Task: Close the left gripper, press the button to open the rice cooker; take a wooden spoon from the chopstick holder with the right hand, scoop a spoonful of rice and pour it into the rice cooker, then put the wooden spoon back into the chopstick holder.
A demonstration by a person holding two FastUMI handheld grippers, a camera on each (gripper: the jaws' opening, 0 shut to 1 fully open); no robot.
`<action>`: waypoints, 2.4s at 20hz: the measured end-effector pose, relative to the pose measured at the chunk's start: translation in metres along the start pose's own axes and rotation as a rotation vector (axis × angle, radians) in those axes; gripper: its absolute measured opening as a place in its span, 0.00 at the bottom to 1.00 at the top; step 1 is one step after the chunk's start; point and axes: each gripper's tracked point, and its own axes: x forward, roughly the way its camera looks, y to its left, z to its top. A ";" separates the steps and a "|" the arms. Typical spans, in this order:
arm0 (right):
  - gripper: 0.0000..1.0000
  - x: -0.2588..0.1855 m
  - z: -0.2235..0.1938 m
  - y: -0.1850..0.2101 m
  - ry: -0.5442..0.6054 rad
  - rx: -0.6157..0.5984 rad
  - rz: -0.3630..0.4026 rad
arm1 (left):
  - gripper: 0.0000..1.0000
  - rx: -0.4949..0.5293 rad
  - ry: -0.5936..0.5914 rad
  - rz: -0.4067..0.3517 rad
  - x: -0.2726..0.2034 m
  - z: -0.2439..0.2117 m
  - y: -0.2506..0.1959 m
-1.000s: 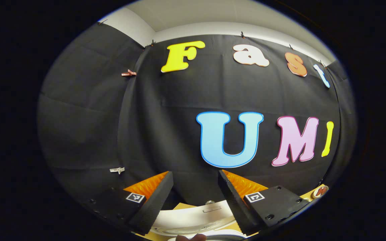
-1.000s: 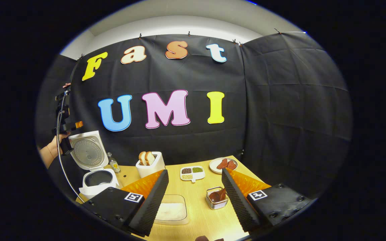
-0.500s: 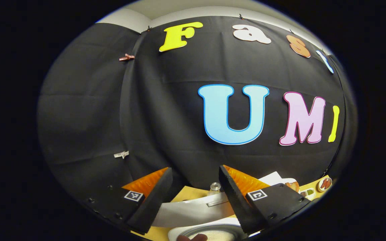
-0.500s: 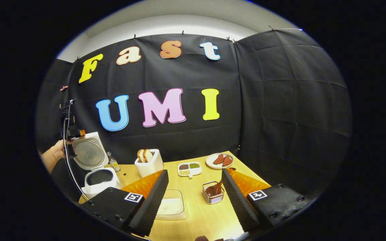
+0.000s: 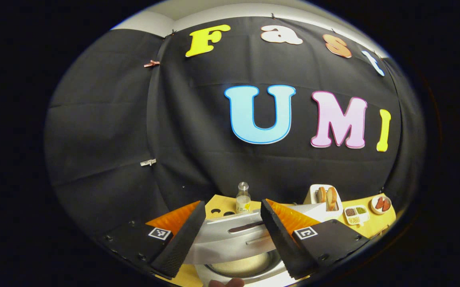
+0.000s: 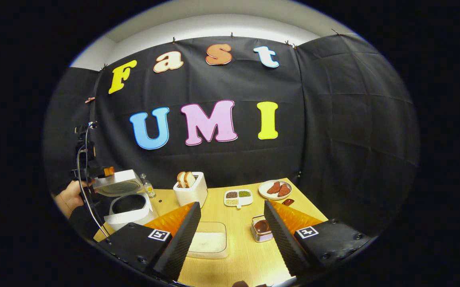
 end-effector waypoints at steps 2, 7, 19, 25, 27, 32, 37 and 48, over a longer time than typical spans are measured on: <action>0.98 -0.004 -0.002 0.002 0.006 -0.003 0.016 | 0.94 -0.005 0.023 -0.009 -0.008 -0.021 -0.010; 0.98 -0.014 -0.008 0.002 0.024 -0.014 0.042 | 0.97 -0.065 0.073 0.000 -0.014 -0.060 -0.019; 0.98 -0.008 -0.018 0.024 0.058 -0.028 0.095 | 0.98 -0.067 0.245 -0.006 -0.016 -0.118 -0.031; 0.98 -0.003 -0.022 0.024 0.070 -0.007 0.091 | 0.99 -0.007 0.273 -0.041 -0.024 -0.148 -0.039; 0.98 -0.002 -0.023 0.024 0.072 0.001 0.088 | 0.99 -0.004 0.271 -0.046 -0.025 -0.153 -0.039; 0.99 -0.002 -0.027 0.028 0.080 0.003 0.093 | 1.00 -0.014 0.263 -0.059 -0.025 -0.155 -0.038; 0.99 -0.005 -0.028 0.029 0.080 0.007 0.096 | 1.00 0.024 0.252 -0.079 -0.025 -0.154 -0.040; 0.98 -0.006 -0.008 0.026 0.023 -0.018 0.086 | 0.95 0.023 0.114 -0.163 -0.055 -0.105 -0.041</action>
